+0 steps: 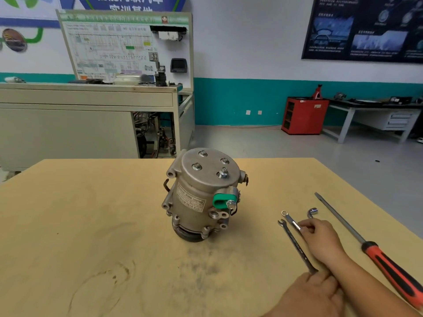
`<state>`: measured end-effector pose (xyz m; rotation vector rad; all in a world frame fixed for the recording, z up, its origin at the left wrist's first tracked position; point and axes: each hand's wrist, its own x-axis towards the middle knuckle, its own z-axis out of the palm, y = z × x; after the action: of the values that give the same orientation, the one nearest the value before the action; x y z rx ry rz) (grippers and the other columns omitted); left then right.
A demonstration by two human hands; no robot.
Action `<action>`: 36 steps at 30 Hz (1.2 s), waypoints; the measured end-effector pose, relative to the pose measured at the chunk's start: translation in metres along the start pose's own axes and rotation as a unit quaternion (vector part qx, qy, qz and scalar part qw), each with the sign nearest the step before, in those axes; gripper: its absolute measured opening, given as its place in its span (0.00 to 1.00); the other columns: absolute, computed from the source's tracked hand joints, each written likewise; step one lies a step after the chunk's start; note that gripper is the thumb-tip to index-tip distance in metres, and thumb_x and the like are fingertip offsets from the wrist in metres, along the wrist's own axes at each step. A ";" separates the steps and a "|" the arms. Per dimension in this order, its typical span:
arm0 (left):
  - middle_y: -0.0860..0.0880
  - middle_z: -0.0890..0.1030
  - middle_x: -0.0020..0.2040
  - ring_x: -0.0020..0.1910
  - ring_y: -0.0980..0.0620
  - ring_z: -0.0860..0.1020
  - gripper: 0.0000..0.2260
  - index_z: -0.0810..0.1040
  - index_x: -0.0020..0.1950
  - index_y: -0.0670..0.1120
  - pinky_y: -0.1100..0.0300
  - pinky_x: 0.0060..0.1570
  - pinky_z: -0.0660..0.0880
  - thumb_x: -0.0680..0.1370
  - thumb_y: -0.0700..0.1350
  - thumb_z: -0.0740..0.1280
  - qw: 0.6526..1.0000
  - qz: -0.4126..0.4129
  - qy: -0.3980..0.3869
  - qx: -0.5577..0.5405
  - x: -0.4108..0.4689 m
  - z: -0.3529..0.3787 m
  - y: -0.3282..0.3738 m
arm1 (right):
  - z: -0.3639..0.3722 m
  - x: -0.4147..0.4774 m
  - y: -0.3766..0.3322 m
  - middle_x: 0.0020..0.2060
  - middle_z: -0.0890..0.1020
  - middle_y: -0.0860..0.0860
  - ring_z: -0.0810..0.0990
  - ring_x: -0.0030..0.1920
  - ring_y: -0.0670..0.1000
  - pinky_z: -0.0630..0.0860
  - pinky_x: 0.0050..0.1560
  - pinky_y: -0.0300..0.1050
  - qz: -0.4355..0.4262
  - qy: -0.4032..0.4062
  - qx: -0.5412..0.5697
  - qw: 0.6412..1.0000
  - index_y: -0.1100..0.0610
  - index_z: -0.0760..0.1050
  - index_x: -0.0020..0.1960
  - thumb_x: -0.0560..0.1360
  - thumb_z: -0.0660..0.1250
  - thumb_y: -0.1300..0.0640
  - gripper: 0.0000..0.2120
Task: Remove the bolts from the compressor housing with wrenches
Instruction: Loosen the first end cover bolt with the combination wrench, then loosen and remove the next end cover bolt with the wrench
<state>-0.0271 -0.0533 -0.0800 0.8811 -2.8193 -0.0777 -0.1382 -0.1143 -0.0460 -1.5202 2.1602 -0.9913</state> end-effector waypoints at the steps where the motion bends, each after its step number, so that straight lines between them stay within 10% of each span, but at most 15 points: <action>1: 0.45 0.57 0.76 0.76 0.50 0.52 0.21 0.56 0.76 0.43 0.53 0.71 0.57 0.83 0.45 0.54 1.000 0.007 -0.014 -0.006 0.001 0.002 0.004 | -0.001 -0.001 0.000 0.52 0.76 0.61 0.74 0.45 0.54 0.68 0.48 0.40 0.004 0.001 -0.002 1.000 0.64 0.78 0.55 0.75 0.64 0.67 0.09; 8: 0.44 0.70 0.70 0.65 0.52 0.66 0.17 0.70 0.70 0.43 0.63 0.61 0.63 0.82 0.43 0.58 0.989 0.031 0.062 -0.131 -0.030 -0.059 -0.003 | -0.012 -0.013 -0.051 0.53 0.73 0.52 0.74 0.58 0.52 0.68 0.55 0.41 -0.089 0.012 0.114 0.989 0.52 0.77 0.52 0.75 0.65 0.65 0.11; 12: 0.47 0.84 0.48 0.47 0.46 0.78 0.10 0.84 0.49 0.41 0.57 0.50 0.72 0.73 0.43 0.67 0.923 0.049 0.336 -0.180 -0.066 -0.125 -0.028 | -0.025 -0.028 -0.135 0.50 0.78 0.44 0.76 0.47 0.35 0.70 0.45 0.25 -0.237 0.006 0.236 0.942 0.46 0.77 0.49 0.75 0.66 0.61 0.10; 16: 0.47 0.83 0.47 0.50 0.49 0.77 0.11 0.83 0.45 0.40 0.60 0.56 0.69 0.72 0.42 0.63 0.850 0.020 0.516 -0.105 -0.080 -0.181 -0.067 | -0.023 -0.036 -0.192 0.49 0.79 0.51 0.77 0.48 0.45 0.73 0.46 0.32 -0.255 -0.140 0.322 0.901 0.51 0.77 0.49 0.73 0.65 0.68 0.13; 22: 0.50 0.71 0.70 0.73 0.51 0.61 0.17 0.74 0.67 0.46 0.54 0.72 0.48 0.79 0.46 0.60 0.919 -0.236 0.313 0.046 -0.080 -0.208 -0.132 | -0.020 -0.034 -0.203 0.42 0.80 0.41 0.79 0.45 0.41 0.74 0.47 0.31 -0.311 -0.091 0.149 0.934 0.46 0.77 0.46 0.73 0.70 0.62 0.10; 36: 0.52 0.73 0.68 0.73 0.53 0.62 0.15 0.76 0.65 0.46 0.50 0.74 0.54 0.79 0.45 0.62 0.916 -0.192 0.343 -0.082 -0.113 -0.205 -0.133 | -0.036 -0.069 -0.231 0.41 0.80 0.38 0.78 0.42 0.37 0.72 0.35 0.27 -0.348 -0.053 0.168 0.921 0.43 0.77 0.45 0.73 0.70 0.59 0.11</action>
<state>0.1779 -0.0973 0.0889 1.1372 -1.9419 -0.0437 0.0264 -0.0833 0.1312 -2.1324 1.2710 -1.3584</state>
